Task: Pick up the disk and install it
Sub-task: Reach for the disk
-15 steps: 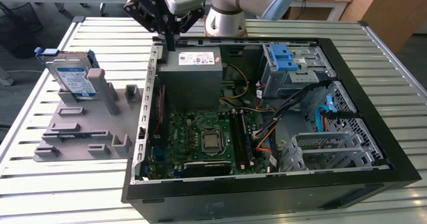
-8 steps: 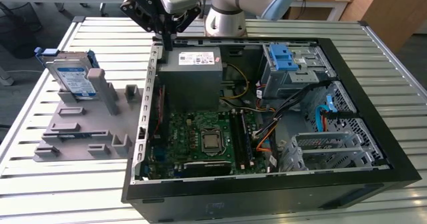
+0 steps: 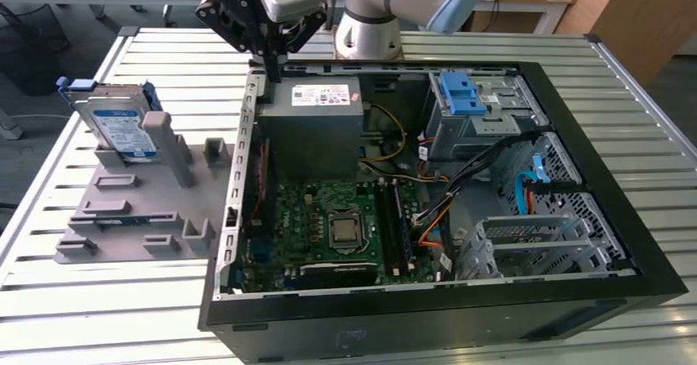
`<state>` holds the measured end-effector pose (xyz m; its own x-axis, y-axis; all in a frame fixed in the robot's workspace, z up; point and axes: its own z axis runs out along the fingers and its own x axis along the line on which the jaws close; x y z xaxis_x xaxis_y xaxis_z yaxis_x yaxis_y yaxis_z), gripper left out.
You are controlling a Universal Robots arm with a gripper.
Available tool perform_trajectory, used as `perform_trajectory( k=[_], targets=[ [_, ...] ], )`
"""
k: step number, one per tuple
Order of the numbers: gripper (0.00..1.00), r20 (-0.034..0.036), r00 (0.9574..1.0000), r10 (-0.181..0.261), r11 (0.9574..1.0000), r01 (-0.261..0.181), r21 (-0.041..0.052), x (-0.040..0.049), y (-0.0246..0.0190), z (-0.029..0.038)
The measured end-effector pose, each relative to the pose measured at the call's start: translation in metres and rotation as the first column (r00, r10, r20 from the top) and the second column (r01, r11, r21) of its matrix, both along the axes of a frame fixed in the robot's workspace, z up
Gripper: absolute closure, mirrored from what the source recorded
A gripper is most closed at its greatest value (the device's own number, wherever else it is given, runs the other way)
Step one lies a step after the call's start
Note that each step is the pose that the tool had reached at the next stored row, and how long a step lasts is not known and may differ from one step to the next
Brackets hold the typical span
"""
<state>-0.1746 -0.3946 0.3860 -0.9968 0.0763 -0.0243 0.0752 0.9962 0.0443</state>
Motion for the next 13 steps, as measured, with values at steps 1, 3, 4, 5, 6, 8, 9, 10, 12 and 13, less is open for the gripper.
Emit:
perform_trajectory(
  k=[1,3,4,5,6,8,9,10,12,13],
  targets=[
    [0.89,-0.0001,1.0000,0.000,1.0000,0.000,0.0000,-0.0008,0.0000,0.0000],
    [0.89,0.0000,1.0000,0.000,1.0000,0.000,0.0000,-0.0029,0.0000,0.0000],
    [0.89,0.0000,1.0000,0.000,1.0000,0.000,0.0000,-0.0040,0.0000,0.0000],
    [0.89,0.0000,1.0000,0.000,1.0000,0.000,0.0000,-0.0051,0.0000,0.0000],
    [0.89,0.0000,1.0000,0.000,1.0000,0.000,0.0000,-0.0063,0.0000,0.0000],
    [0.89,0.0000,1.0000,0.000,1.0000,0.000,0.0000,-0.0086,0.0001,0.0000],
    [0.89,0.0000,1.0000,0.000,1.0000,0.000,0.0000,-0.0097,0.0001,0.0000],
    [0.89,0.0000,1.0000,0.000,1.0000,0.000,0.0000,-0.0108,0.0001,-0.0001],
    [0.89,0.0000,1.0000,0.000,1.0000,0.000,0.0000,-0.0128,0.0001,-0.0001],
    [0.89,0.0000,1.0000,0.000,1.0000,0.000,0.0000,-0.0137,0.0001,-0.0001]
  ],
)
